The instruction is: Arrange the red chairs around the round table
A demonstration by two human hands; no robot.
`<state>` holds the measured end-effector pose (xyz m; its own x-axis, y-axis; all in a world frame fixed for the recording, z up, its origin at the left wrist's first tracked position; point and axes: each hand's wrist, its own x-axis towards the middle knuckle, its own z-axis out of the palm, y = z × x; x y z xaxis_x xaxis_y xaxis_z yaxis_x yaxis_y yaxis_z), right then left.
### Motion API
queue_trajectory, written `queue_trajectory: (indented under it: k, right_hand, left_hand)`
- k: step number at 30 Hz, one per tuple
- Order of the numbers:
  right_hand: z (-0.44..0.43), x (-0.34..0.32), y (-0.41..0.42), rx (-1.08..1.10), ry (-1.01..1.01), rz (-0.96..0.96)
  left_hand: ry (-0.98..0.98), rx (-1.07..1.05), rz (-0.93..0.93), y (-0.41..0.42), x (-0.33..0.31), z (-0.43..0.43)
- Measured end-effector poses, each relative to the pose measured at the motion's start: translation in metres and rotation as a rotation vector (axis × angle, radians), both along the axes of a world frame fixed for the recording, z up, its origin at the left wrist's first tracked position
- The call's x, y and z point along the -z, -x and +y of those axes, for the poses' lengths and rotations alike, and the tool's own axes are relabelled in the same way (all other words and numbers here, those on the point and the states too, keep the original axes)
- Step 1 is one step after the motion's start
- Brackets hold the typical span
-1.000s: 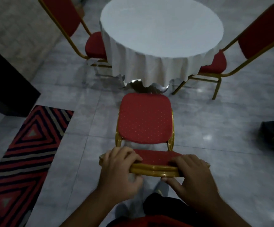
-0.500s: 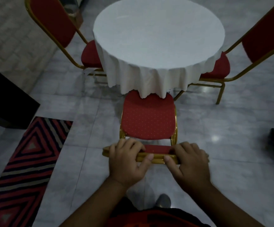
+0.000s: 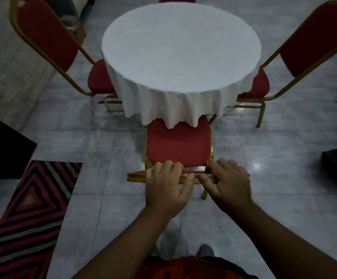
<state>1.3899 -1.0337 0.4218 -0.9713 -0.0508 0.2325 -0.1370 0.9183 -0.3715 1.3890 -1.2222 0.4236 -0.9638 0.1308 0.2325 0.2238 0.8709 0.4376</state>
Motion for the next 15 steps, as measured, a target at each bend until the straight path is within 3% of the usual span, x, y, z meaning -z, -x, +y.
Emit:
queue_trajectory:
  k: [7,15]
  right_hand:
    - [0.002,0.001,0.004,0.004,0.007,0.009]
    - [0.001,-0.034,0.02,-0.01,0.041,-0.135]
  left_hand:
    - [0.036,-0.007,0.034,0.005,0.001,0.004]
    - [-0.059,0.041,-0.124,0.036,-0.037,0.001]
